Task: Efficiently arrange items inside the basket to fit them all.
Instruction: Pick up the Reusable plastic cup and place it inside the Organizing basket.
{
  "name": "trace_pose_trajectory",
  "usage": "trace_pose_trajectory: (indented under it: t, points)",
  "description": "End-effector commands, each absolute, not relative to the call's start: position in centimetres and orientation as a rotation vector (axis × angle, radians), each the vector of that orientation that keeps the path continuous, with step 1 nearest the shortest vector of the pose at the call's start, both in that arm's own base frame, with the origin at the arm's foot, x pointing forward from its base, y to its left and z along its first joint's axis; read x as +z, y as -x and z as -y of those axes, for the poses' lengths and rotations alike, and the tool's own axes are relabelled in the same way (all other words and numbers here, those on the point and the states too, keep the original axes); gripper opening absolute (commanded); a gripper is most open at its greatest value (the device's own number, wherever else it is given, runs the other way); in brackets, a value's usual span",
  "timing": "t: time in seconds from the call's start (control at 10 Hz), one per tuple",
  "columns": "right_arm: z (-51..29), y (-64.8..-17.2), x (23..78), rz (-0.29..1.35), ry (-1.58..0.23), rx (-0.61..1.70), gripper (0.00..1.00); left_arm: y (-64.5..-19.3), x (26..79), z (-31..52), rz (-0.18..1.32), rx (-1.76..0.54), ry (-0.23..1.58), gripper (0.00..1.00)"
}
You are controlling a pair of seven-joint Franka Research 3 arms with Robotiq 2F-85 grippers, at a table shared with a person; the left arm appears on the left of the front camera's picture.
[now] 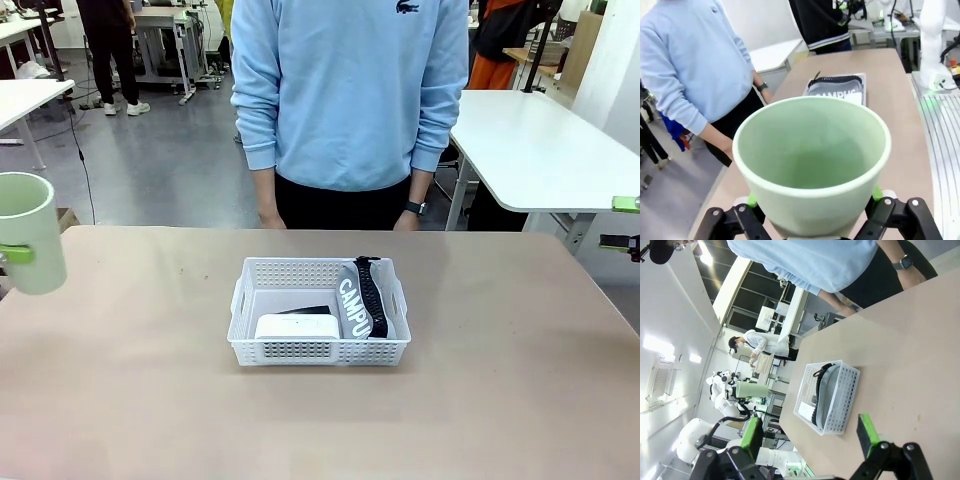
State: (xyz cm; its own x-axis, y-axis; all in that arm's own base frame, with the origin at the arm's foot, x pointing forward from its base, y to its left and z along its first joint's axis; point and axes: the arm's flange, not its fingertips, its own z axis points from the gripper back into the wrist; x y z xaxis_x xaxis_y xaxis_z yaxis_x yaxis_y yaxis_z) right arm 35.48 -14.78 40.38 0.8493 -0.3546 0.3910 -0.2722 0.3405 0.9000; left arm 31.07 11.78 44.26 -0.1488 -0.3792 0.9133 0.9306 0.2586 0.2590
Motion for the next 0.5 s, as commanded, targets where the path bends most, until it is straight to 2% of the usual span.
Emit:
trace_pose_trajectory:
  t: [0.0, 0.4]
  points:
    - [14.79, -35.23, 40.45, 0.596, -1.243, -0.038, 1.0, -33.96, 43.43, -11.28, 1.163, -1.285, 0.634, 0.31]
    - [14.79, -35.23, 40.45, 0.596, -1.243, -0.038, 1.0, -33.96, 43.43, -11.28, 1.163, -1.285, 0.634, 0.31]
